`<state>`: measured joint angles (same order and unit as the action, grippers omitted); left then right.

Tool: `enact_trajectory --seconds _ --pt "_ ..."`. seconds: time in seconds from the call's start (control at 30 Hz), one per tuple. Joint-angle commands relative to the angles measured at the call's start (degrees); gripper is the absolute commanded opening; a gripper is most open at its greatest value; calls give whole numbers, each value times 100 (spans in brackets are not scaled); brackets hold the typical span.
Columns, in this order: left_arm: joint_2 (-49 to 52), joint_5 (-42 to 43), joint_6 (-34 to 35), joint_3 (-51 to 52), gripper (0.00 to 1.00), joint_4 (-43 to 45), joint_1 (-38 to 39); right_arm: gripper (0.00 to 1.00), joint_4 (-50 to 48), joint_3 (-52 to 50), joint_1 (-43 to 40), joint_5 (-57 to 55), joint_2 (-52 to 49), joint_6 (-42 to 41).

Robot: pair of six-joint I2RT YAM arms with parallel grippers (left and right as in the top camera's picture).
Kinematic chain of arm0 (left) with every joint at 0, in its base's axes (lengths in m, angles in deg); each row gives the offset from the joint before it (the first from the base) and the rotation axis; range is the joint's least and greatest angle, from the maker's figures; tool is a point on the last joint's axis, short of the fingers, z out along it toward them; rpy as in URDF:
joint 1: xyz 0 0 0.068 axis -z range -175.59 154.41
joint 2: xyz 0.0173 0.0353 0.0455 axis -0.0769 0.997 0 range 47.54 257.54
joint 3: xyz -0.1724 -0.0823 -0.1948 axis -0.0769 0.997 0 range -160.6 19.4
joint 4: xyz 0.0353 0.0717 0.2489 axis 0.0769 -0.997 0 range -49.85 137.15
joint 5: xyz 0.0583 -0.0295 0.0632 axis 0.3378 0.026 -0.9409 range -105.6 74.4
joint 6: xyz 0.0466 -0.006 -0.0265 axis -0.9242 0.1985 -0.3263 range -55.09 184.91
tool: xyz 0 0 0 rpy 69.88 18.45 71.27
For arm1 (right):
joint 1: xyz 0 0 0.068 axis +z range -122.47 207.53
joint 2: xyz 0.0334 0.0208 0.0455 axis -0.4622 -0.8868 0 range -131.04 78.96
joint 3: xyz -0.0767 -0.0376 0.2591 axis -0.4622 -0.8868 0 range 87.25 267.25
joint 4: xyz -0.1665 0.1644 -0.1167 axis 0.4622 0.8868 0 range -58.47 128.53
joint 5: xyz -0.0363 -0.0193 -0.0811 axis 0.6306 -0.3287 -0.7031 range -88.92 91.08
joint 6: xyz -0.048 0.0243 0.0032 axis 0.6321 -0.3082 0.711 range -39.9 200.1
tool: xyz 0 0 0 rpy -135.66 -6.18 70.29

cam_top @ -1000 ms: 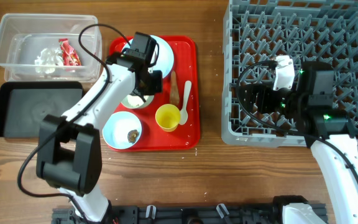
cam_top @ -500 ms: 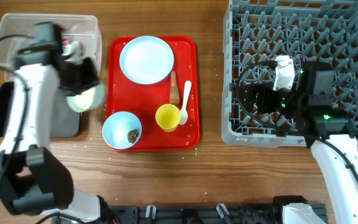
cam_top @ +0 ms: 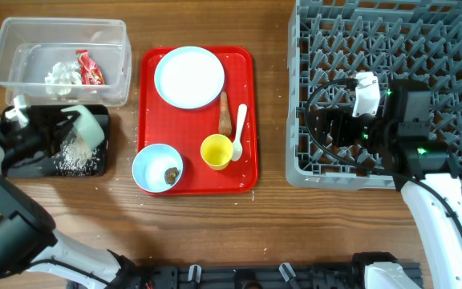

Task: Sort waste into correct bins and load items into the dishwasher rack
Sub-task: 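Tip the green bowl over the black tray to pour out the rice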

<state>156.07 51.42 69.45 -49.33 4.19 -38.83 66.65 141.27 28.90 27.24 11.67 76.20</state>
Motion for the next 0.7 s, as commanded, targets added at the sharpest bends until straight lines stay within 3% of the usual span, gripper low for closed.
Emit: enact_trajectory --seconds 0.0,0.17,0.3,0.6,0.67 --pt "214 1515 149 33 4 35 -330 99 -4 83 28 72 -44 -72" --pt "216 2260 1231 33 4 35 -566 100 -4 83 28 72 -44 -74" --pt "216 2330 1853 33 4 35 -619 100 -4 83 28 70 -44 -74" --pt "214 2330 2293 33 4 -262 -616 100 -9 83 28 72 -44 -79" --pt "214 2280 2273 33 4 262 -616 100 -13 83 28 72 -44 -79"
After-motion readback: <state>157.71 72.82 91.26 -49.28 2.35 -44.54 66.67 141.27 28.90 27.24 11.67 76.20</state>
